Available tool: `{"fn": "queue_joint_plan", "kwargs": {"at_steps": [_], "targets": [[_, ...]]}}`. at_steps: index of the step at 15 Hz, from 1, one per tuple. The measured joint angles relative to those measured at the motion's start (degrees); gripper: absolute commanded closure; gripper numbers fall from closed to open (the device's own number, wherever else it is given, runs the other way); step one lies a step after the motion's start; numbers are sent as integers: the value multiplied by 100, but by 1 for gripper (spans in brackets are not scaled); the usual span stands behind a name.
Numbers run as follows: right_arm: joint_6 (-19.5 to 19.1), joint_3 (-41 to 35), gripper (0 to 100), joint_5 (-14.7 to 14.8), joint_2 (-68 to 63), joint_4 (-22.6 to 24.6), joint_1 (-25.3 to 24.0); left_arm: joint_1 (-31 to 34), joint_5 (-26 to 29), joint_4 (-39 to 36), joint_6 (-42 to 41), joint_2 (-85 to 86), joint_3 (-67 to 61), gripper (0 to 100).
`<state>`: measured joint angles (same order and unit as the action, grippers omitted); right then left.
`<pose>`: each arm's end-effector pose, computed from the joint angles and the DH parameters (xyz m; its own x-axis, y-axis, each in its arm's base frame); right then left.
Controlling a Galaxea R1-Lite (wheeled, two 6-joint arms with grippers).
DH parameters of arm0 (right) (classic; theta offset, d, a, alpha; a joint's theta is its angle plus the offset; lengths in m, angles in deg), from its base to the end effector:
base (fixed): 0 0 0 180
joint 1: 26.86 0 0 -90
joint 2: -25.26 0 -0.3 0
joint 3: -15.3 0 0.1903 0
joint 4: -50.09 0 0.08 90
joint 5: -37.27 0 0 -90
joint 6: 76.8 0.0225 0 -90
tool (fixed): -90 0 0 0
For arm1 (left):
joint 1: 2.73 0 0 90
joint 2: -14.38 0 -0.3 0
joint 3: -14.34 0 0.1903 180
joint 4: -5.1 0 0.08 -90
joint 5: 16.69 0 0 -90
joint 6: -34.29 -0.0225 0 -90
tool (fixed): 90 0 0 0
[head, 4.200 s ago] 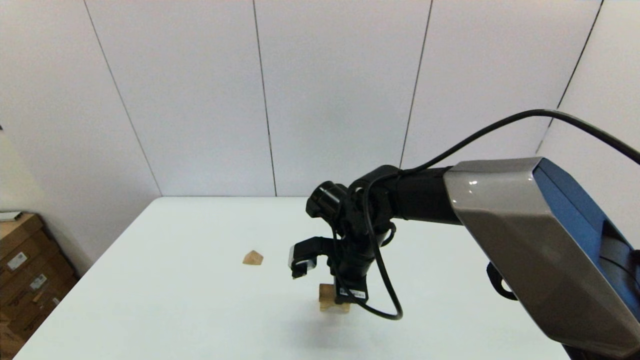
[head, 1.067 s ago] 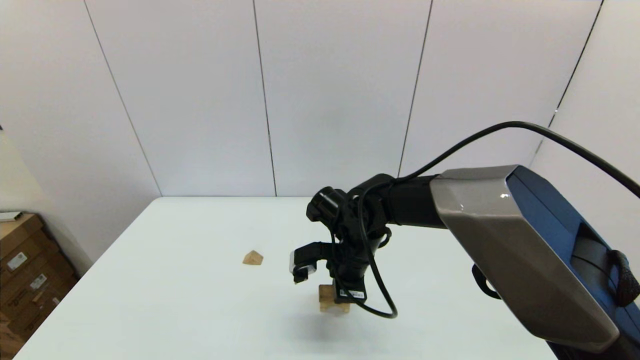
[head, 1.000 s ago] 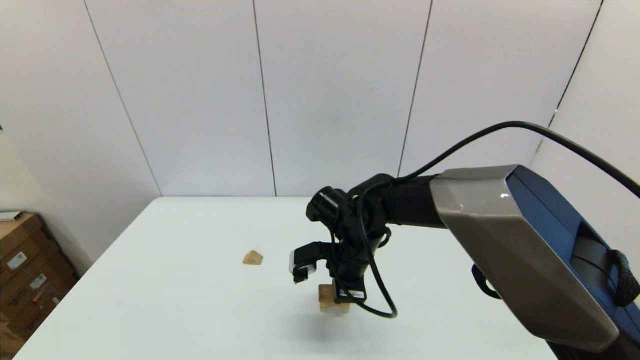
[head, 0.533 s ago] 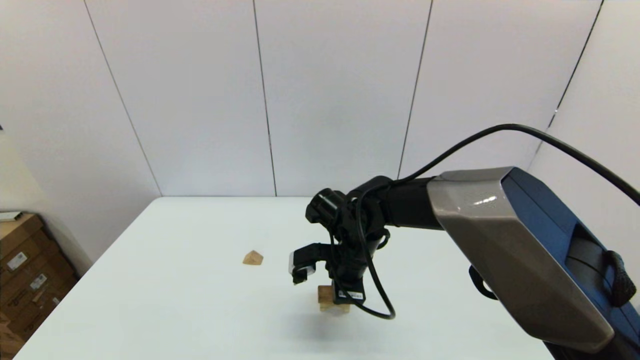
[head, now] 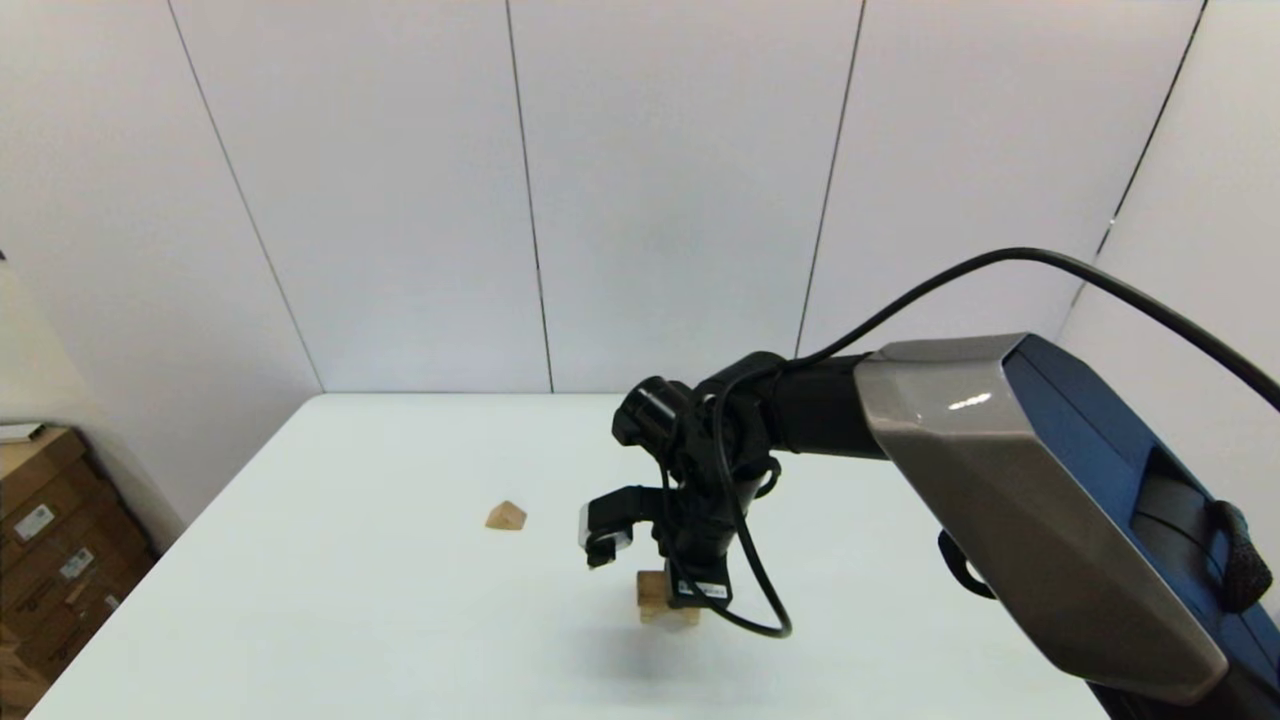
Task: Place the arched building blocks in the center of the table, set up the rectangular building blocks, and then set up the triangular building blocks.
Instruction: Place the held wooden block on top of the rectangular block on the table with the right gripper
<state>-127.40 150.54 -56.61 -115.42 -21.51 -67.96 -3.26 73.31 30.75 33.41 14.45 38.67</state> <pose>0.3340 0.2934 0.0722 0.1241 0.1981 -0.9723 -0.9910 -0.0242 -0.1314 -0.0242 0.0002 0.0760 0.9997 -0.0092 -0.0218 0.0096 0.9998 0.0154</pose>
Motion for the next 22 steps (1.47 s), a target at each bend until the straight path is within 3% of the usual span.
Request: {"fn": "queue_joint_plan", "kwargs": {"at_steps": [22], "targets": [[-6,-7,100,16,9,-12,-17,0,0,-2,-2,0,0,0]]}}
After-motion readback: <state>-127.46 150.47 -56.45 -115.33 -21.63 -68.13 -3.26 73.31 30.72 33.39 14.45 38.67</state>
